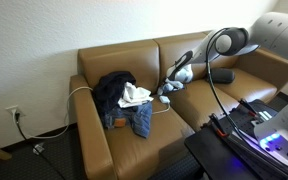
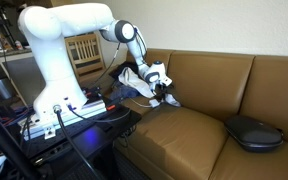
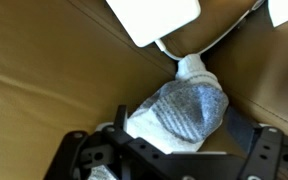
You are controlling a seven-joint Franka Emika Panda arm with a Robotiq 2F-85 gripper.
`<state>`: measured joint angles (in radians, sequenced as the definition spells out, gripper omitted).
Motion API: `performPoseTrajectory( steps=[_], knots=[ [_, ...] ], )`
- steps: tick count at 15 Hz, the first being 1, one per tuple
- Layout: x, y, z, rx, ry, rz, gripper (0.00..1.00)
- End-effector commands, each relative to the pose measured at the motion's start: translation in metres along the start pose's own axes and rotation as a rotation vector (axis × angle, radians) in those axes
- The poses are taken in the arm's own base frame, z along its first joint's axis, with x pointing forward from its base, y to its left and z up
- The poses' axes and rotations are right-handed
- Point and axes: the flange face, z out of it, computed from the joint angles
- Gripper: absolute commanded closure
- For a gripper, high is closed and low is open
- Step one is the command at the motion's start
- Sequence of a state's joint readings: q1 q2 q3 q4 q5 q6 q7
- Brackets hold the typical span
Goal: Move the clothing to the left side of the sofa
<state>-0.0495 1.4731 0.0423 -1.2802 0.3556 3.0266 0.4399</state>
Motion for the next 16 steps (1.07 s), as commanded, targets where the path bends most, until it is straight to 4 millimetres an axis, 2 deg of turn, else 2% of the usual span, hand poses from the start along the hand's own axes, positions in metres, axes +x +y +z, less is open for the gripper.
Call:
performPoseTrajectory(
  steps=[1,3,4,7,10,15,16],
  knots=[
    [-0.005,0.001,-0.001,-0.060,0.066,-0.005,0.00],
    [-0.005,-0.003,-0.005,-0.082,0.126,-0.023,0.00],
    [-0.002,-0.004,-0.002,-0.064,0.073,-0.018,0.00],
    [-0.005,-0.008,-0.005,-0.077,0.108,-0.029,0.00],
    [-0.009,0.007,-0.004,-0.090,0.151,-0.122,0.00],
    [-0.016,0.014,-0.011,-0.014,0.260,-0.231,0.00],
    [-0.019,0.004,-0.012,0.001,0.265,-0.228,0.00]
  ],
)
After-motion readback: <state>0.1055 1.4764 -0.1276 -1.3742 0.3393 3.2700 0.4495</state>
